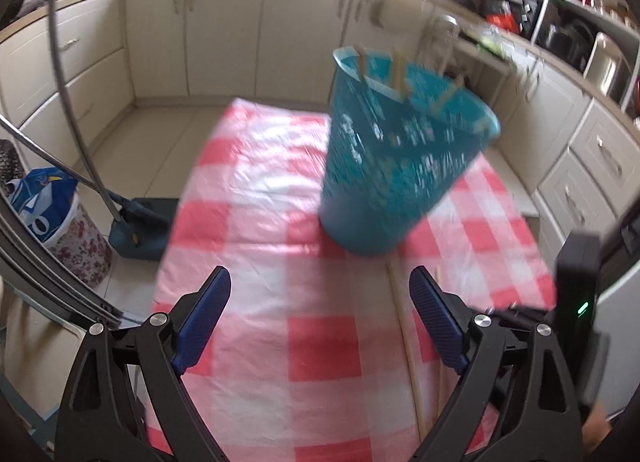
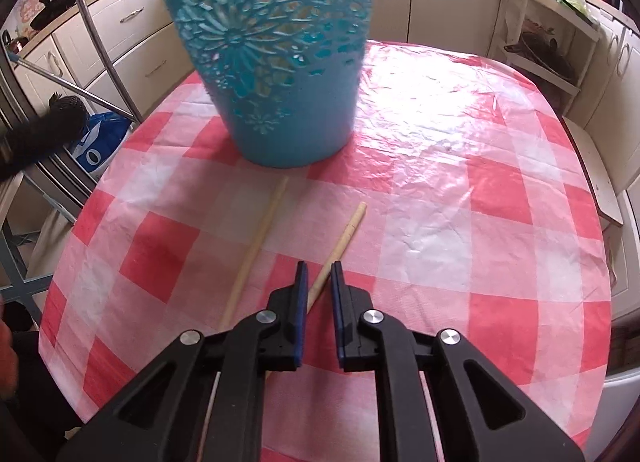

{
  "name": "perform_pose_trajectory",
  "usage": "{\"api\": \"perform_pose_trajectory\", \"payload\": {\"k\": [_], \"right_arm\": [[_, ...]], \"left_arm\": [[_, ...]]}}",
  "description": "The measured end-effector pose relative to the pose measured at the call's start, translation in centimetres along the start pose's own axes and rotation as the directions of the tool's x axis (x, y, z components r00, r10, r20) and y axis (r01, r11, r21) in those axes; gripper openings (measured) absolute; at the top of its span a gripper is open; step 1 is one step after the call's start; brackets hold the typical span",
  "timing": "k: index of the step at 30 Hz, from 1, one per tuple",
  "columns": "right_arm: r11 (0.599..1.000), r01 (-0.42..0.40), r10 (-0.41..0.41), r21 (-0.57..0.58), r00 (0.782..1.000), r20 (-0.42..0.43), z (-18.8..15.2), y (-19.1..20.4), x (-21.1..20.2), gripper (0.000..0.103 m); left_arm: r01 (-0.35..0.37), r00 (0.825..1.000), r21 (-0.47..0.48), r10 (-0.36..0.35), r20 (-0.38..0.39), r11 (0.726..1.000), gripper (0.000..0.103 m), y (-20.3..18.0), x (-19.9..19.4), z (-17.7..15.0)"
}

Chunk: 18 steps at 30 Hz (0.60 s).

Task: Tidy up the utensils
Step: 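Lower the left tool to a loose chopstick and grasp it while the right tool approaches another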

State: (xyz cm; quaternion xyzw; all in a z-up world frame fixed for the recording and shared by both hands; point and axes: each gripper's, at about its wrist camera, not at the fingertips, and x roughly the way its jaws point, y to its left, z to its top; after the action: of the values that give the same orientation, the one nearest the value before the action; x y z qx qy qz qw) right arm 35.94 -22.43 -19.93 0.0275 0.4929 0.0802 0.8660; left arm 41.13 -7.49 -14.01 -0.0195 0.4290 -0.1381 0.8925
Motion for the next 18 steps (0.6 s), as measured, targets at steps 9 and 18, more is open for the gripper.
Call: {"api": "perform_pose_trajectory", "payload": {"k": [9, 18], "right_arm": [[0.999, -0.012, 0.012, 0.048, 1.0, -0.007, -1.0, -3.4, -0.8, 0.012], [0.997, -0.023, 0.023, 0.078, 1.0, 0.007, -0.9, -4.0, -1.0, 0.012]], "left_arm": [[-0.057, 0.994, 0.108, 0.067, -0.084, 0.992, 0.087, -3.8, 4.7, -1.4], [-0.079, 0.989, 0.169, 0.099, -0.114, 0.983, 0.083, -6.2, 8.0, -2.2]]}}
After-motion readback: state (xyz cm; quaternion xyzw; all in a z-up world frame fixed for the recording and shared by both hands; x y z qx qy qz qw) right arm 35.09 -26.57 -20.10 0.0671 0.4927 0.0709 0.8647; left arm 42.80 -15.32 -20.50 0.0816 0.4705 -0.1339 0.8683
